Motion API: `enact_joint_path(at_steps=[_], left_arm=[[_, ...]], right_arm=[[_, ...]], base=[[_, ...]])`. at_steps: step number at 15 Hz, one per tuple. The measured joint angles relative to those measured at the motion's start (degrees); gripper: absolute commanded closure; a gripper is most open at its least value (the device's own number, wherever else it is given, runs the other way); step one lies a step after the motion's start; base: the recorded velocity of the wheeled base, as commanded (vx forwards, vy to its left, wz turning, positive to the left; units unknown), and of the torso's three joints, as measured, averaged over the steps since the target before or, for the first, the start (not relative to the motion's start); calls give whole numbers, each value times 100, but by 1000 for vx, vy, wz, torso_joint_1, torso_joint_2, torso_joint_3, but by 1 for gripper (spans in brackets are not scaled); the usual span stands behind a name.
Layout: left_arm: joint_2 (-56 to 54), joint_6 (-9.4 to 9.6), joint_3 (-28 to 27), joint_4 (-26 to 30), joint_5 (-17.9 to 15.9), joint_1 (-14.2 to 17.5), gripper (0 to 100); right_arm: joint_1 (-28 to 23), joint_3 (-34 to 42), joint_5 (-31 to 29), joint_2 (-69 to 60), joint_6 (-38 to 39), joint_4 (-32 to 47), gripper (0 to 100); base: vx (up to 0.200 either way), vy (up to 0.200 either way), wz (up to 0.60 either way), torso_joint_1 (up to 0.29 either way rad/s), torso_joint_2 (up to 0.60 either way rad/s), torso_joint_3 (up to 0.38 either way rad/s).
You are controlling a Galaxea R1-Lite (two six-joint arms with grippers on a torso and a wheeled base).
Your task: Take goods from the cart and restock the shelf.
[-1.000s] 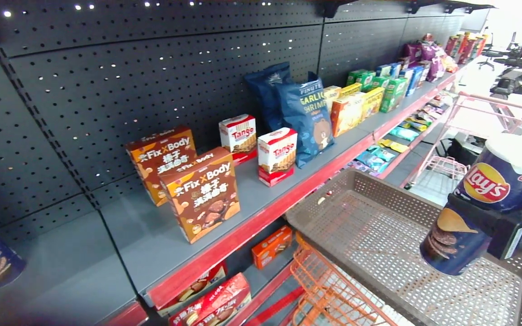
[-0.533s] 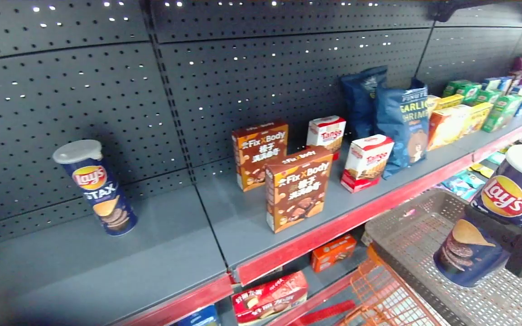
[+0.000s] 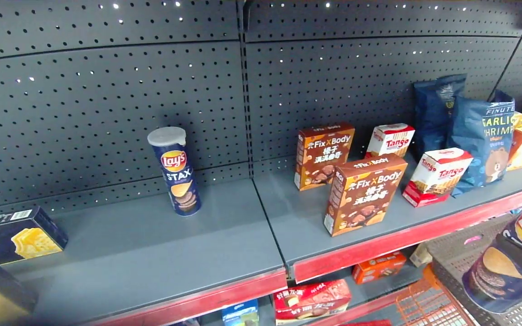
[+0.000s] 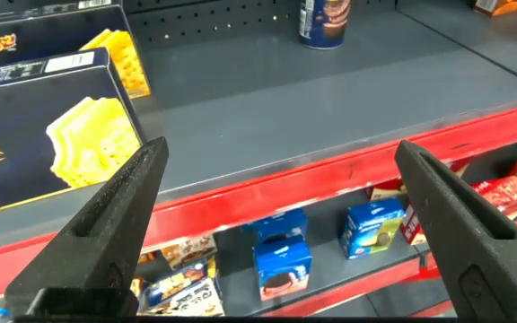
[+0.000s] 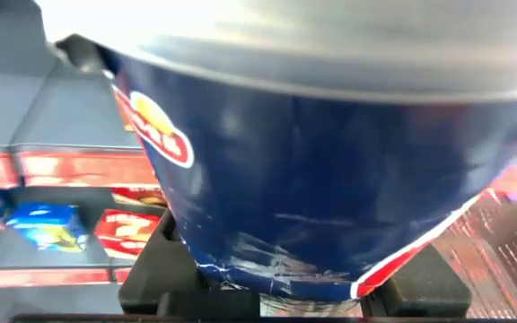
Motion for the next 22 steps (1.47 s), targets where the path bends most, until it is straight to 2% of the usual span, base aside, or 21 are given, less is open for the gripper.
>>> enact_joint_path(at_steps=[2,4,8,12,18,22], left_arm=[[0,0,0,2,0,-5,0],[0,0,2,0,0,-5,0],[0,0,2,2,-2,-5,0],[0,-2,2,2,0,-5,0],[0,0,2,0,0,0,0],[0,0,2,0,0,-5,0]], right_arm=[[256,55,59,-95,-62,-5,100],[758,74,46,-133,-110,-6,100],[1675,38,46,-122,-118,-11,100],[1904,60,61,-106,-95,-18,100],[2133,57,132,49,-13,-106,100],[2433,0,129,639,117,-1031,100]], base=[[0,0,0,0,0,0],[0,0,0,0,0,0],[0,0,600,4,1,4],[0,0,600,6,4,2],[0,0,0,0,0,0],[0,0,0,0,0,0]])
